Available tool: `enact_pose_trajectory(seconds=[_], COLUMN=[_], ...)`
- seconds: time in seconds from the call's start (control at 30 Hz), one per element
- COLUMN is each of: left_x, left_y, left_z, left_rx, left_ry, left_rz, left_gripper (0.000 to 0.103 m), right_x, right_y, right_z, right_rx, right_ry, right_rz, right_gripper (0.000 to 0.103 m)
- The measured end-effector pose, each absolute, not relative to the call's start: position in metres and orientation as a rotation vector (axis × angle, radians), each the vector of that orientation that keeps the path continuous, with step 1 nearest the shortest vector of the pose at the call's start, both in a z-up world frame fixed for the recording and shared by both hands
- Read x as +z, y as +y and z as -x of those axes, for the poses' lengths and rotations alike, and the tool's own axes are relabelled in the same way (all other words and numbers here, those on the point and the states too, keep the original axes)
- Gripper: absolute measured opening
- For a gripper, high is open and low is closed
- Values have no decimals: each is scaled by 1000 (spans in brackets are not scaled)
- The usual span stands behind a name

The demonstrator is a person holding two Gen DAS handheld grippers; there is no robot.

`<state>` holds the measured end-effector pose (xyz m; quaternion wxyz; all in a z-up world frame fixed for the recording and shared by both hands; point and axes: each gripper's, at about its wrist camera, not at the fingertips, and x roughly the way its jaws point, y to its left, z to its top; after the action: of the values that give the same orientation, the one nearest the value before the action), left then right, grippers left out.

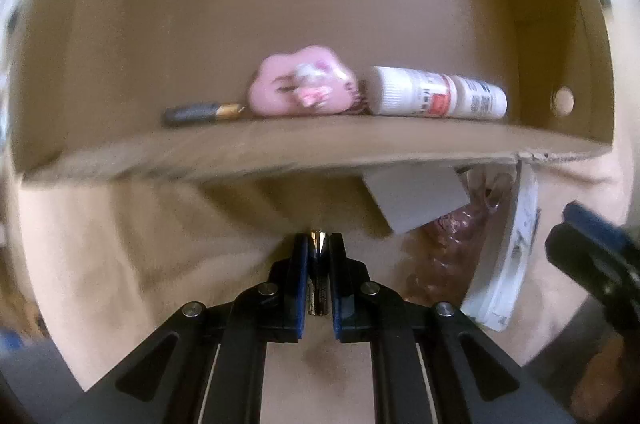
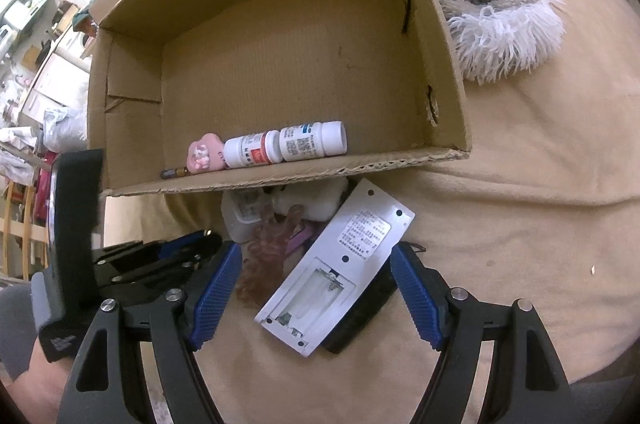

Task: Organize rigid objects
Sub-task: 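Grasp a second AA battery with the left gripper, then grasp the pink translucent jelly toy with the right gripper while the left holds the battery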

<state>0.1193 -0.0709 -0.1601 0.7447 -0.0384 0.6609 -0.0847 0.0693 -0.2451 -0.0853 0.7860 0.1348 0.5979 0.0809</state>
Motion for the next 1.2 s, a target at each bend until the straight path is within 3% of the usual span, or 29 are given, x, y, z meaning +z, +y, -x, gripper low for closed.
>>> enact_pose_trajectory(seconds=[0.2,0.33,0.93,1.07,1.2], left_x=[-157,-163,-147,-136,-133], left_y=[-37,-34,-25,-20,-19], left_z=[-119,-113,-95,-96,-95], left_rx=[-92,-53,22,48,56], left_ry=[1458,1464,1442,1447,1450], left_rz=[169,161,146,149,157], left_gripper=[9,9,9,9,9], right_x=[-84,-88,-130,-142,-146], right_y=[-243,-229,-174,-154,-147], right_z=[-71,-78,-94,-94,-88], right_rx=[334,440,388,397,416], right_ry=[1317,1358,1492,1510,1503], right_rz=[-463,-512,-266,-159,-131], right_gripper=[81,63,61,51,28])
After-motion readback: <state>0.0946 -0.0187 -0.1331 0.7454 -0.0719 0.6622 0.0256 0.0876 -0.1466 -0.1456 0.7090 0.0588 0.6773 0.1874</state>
